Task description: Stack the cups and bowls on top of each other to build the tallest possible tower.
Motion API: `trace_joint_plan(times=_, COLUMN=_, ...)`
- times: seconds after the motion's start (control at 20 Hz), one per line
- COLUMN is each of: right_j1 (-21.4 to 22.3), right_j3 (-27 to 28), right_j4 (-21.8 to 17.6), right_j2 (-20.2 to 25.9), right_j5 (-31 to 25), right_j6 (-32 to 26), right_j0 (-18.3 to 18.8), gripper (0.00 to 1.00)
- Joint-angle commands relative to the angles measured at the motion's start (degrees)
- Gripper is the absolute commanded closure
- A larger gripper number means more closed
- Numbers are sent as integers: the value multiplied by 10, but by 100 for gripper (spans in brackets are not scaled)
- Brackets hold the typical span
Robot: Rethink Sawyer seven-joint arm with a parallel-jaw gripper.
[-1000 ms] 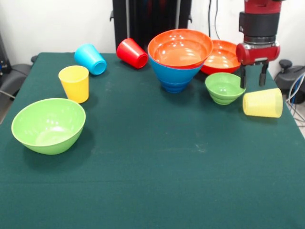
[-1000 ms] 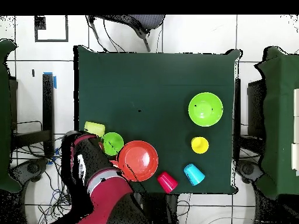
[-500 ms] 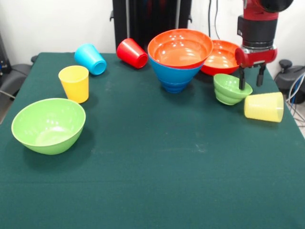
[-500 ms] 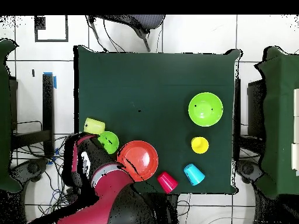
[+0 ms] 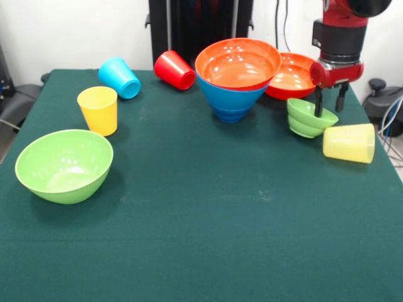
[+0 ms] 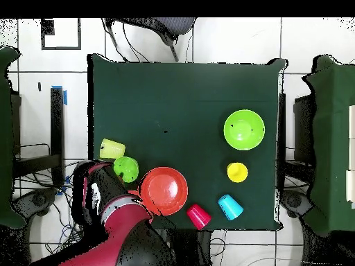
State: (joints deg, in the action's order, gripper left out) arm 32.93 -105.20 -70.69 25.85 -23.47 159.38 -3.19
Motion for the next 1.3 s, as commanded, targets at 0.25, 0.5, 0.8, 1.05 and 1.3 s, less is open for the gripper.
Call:
trace_joint_plan(times=0.25, right_j1=-7, right_j3=25, right_j4=-15, right_j2=-17, right_j5=-64, right_j6=-136, right_j0=-16, gripper=0)
trace_joint_plan(times=0.5, right_j1=-5, right_j3=32, right_j4=-28, right_j2=-31, right_j5=-64, right_j6=-127, right_j0=-26, gripper=0)
trace_joint_plan(times=0.8, right_j1=-5, right_j3=39, right_j4=-38, right_j2=-43, right_j5=-61, right_j6=-122, right_j0=-38, gripper=0)
trace_joint_plan(times=1.05, right_j1=-7, right_j3=48, right_j4=-43, right_j2=-55, right_j5=-64, right_j6=-119, right_j0=-50, gripper=0)
trace_joint_plan(times=1.3, right_j1=-9, right_j3=55, right_j4=-39, right_j2=-65, right_j5=-60, right_j6=-122, right_j0=-56, gripper=0)
